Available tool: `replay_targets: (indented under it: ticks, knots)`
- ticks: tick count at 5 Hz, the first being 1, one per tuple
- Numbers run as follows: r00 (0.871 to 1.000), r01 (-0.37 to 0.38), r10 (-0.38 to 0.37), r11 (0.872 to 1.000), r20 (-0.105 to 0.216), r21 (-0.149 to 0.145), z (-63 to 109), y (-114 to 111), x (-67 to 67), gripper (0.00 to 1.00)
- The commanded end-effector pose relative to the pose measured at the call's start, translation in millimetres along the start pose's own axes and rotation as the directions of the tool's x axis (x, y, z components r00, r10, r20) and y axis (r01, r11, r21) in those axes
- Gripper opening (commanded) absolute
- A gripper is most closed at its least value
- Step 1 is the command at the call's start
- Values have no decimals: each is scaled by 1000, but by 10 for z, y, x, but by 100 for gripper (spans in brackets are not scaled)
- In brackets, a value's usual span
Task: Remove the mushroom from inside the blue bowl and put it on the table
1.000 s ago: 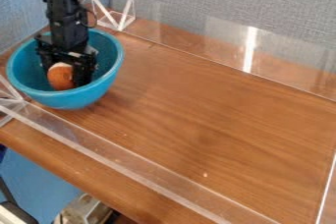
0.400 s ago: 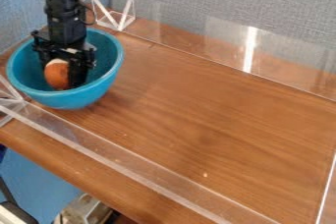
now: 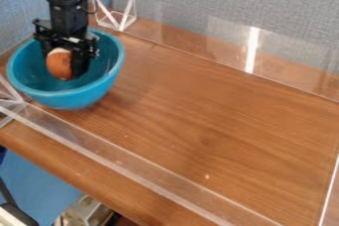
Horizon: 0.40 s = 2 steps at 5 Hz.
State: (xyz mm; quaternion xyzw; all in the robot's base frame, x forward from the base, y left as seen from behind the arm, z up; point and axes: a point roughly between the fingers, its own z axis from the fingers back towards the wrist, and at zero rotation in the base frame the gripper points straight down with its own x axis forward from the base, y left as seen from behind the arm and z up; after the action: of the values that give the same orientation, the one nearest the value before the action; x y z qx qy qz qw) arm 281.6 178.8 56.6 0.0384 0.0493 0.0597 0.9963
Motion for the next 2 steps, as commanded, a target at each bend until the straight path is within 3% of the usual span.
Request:
replay_targets:
  ticks: [1, 2]
  knots:
    - [998, 32, -34, 999, 52, 32, 133, -4, 153, 0]
    - [998, 51, -52, 998, 40, 25, 26, 13, 233, 0]
